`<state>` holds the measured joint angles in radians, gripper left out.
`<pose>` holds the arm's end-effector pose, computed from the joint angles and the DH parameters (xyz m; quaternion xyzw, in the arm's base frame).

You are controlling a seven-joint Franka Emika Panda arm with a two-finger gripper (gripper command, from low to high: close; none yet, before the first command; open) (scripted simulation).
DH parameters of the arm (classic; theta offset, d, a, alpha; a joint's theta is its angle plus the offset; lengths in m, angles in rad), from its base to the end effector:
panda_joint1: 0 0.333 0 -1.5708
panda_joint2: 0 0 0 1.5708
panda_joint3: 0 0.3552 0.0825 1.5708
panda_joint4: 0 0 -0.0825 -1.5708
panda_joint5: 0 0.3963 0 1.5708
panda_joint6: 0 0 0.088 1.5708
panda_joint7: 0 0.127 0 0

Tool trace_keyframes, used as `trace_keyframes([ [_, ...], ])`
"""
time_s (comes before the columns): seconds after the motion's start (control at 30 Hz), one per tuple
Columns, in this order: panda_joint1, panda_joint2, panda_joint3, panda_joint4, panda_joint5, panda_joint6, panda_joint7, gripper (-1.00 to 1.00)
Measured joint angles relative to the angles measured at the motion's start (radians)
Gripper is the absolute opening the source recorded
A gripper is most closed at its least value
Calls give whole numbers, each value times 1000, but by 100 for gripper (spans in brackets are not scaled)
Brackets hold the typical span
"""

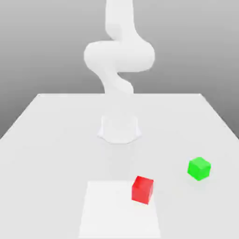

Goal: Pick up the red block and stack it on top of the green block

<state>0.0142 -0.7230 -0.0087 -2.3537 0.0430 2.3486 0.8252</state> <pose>0.3772 0.0022 0.6748 -0.8550 0.3810 -0.3121 0.1625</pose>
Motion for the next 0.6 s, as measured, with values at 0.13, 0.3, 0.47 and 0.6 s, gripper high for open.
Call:
trace_keyframes([
  [0.13,25,149,2,-97,71,90,53,0],
  [0.3,48,331,37,-215,129,199,140,0],
  [0.47,53,524,99,-342,121,324,285,0],
  [0.6,45,676,131,-444,1,432,481,0],
])
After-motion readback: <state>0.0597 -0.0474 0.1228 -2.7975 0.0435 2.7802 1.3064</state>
